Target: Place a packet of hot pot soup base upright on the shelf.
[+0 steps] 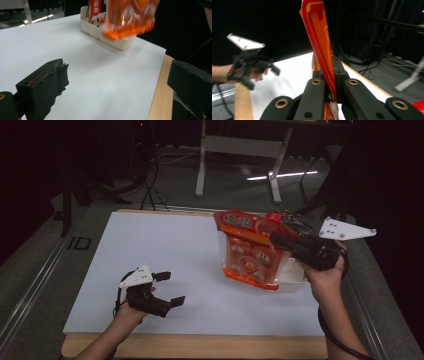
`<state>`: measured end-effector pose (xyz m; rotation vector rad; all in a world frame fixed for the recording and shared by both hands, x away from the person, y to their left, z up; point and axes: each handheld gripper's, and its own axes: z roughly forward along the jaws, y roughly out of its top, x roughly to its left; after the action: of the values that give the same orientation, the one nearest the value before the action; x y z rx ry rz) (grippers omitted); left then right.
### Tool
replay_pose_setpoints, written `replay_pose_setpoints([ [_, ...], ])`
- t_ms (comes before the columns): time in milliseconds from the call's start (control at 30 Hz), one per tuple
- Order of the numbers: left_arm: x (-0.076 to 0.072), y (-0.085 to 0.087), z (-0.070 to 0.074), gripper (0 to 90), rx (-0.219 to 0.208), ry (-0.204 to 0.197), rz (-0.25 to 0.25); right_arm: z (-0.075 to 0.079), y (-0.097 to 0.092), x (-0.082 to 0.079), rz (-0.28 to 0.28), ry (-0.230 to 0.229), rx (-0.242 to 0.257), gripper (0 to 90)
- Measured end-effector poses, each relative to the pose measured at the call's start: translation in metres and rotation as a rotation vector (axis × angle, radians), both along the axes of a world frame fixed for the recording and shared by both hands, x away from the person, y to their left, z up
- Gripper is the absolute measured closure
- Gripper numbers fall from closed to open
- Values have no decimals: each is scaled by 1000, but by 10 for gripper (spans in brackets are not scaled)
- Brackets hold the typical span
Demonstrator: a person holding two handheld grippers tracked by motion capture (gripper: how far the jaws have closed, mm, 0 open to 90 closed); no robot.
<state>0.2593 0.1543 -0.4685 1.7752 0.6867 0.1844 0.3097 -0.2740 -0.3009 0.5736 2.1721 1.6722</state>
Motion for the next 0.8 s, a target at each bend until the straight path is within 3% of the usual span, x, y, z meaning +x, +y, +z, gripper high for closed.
replay_pose_setpoints([
  [367,-2,2,-19,15,-19,40,19,17,-48,29,-141,3,24,900],
  [667,0,3,-20,14,-25,37,27,10,-62,39,-191,22,17,900],
  [800,1,3,-24,14,-22,32,28,-2,-73,46,-213,54,26,900],
])
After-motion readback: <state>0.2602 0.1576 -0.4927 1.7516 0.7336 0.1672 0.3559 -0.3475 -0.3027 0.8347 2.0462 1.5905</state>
